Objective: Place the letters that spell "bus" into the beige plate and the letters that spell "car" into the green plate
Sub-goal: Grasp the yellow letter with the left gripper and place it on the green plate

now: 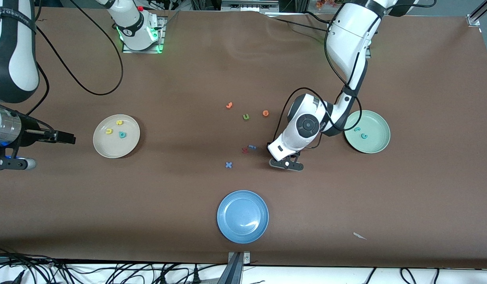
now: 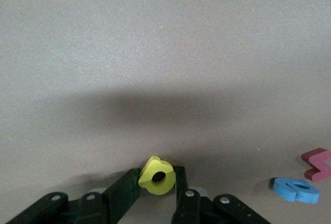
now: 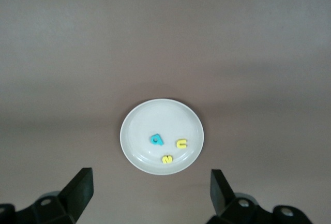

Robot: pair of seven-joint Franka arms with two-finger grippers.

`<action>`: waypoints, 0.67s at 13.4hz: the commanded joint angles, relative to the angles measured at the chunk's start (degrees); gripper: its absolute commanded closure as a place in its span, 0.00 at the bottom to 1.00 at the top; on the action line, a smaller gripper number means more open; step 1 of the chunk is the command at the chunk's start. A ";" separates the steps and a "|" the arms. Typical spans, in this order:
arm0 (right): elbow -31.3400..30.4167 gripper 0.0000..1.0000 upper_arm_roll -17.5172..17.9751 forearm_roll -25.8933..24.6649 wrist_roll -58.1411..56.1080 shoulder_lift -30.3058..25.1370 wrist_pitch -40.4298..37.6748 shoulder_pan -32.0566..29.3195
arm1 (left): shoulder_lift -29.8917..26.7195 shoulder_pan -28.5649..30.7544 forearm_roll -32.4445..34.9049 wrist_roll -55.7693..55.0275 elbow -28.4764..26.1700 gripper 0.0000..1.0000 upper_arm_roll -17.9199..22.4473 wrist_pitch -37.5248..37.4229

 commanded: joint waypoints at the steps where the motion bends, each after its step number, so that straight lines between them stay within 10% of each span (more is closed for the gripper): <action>1: -8.37 0.00 1.44 -1.24 0.67 -5.51 4.68 -0.61 | 0.94 -0.79 -0.76 0.68 0.56 0.98 1.48 -0.08; 9: -8.11 0.00 1.44 -1.24 0.58 -4.72 4.41 -0.87 | -9.59 7.53 3.19 7.33 -0.75 1.00 3.23 -13.05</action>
